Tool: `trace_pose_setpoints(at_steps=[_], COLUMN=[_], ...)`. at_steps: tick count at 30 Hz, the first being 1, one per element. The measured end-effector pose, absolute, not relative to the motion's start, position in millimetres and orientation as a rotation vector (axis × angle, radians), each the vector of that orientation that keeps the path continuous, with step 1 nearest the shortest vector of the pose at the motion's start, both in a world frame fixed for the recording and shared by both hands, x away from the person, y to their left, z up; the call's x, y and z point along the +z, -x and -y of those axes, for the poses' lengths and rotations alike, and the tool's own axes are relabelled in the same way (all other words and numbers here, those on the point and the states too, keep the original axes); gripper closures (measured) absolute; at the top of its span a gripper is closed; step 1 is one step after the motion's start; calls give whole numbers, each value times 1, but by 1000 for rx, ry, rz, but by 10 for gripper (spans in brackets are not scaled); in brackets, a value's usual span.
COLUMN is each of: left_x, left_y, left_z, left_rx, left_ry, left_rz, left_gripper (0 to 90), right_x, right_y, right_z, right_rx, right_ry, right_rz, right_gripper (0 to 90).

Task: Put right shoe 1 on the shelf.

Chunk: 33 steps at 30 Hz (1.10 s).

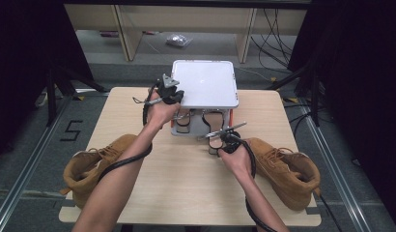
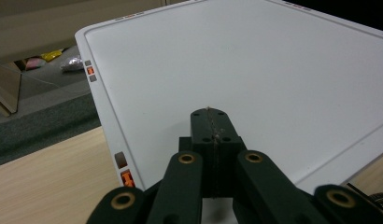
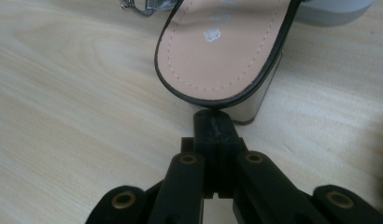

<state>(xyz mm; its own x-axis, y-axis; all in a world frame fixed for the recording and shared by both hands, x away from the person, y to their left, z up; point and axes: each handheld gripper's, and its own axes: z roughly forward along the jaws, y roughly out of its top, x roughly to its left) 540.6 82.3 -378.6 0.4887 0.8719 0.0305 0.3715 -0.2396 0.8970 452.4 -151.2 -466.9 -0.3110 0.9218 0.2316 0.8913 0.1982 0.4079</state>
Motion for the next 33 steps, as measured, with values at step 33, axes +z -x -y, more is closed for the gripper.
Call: trace_pose_setpoints(at_steps=[33], left_x=[-379], left_y=[-541], left_z=[-82], left_rx=[692], left_ry=[-1822], left_rz=[-1041], left_gripper=[895], right_x=[-476], right_y=[-468], right_z=[133], right_rx=[832], right_ry=[-1700], right_rz=[-2353], right_gripper=[900])
